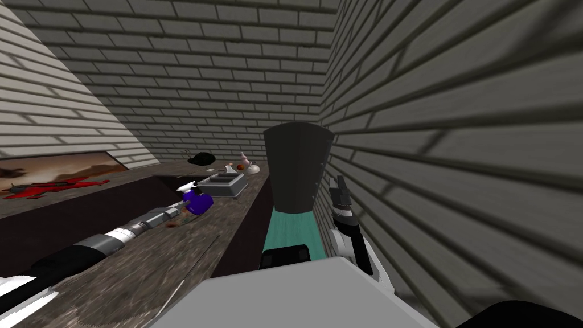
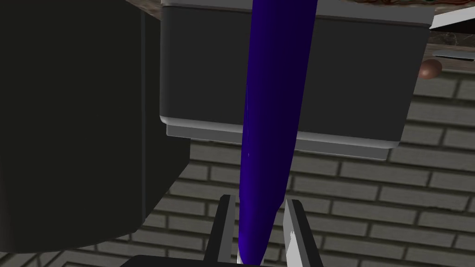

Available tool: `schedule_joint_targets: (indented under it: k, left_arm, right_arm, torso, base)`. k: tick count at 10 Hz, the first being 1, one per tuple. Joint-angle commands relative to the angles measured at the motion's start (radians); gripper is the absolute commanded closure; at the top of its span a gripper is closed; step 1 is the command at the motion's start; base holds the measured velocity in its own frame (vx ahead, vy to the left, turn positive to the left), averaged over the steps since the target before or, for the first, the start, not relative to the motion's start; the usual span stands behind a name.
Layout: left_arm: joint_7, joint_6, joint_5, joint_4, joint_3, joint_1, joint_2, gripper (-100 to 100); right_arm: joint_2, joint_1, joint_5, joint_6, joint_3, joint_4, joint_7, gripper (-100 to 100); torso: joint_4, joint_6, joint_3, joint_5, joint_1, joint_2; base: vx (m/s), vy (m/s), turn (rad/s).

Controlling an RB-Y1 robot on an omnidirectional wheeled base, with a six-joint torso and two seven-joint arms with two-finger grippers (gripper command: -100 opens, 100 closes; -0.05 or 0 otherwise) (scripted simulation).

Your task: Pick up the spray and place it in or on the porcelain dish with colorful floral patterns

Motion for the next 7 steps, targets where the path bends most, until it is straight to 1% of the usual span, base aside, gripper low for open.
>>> schedule_joint_targets:
  k: [1, 3, 4, 6, 7]
  left_arm:
    - [0.015, -0.032, 0.014, 0.028, 0.023, 0.027, 0.029, 100]
    - [0.025, -0.069, 0.028, 0.085, 0.036, 0.041, 0.060, 100]
    - [0.027, -0.093, 0.036, 0.120, 0.040, 0.051, 0.082, 100]
    - [0.026, -0.115, 0.042, 0.148, 0.041, 0.063, 0.104, 100]
    - [0.028, -0.108, 0.042, 0.139, 0.044, 0.063, 0.098, 100]
  right_arm:
    - [0.000, 0.000, 0.000, 0.000, 0.000, 0.000, 0.000, 0]
    - [0.000, 0.000, 0.000, 0.000, 0.000, 0.000, 0.000, 0]
    - [0.000, 0.000, 0.000, 0.000, 0.000, 0.000, 0.000, 0]
    - [0.000, 0.000, 0.000, 0.000, 0.000, 0.000, 0.000, 0]
    - [0.000, 0.000, 0.000, 0.000, 0.000, 0.000, 0.000, 0]
  torso:
    - [0.000, 0.000, 0.000, 0.000, 0.000, 0.000]
    - [0.000, -0.001, 0.000, 0.000, 0.002, 0.000]
    - [0.000, -0.001, -0.001, 0.001, 0.003, -0.001]
    - [-0.001, 0.000, -0.002, 0.001, 0.004, -0.003]
    - [-0.001, 0.000, -0.002, 0.001, 0.004, -0.003]
  base:
    - [-0.012, 0.031, -0.092]
    - [0.003, 0.051, -0.096]
    - [0.033, 0.068, -0.104]
    - [0.027, 0.078, -0.071]
    - [0.010, 0.034, -0.007]
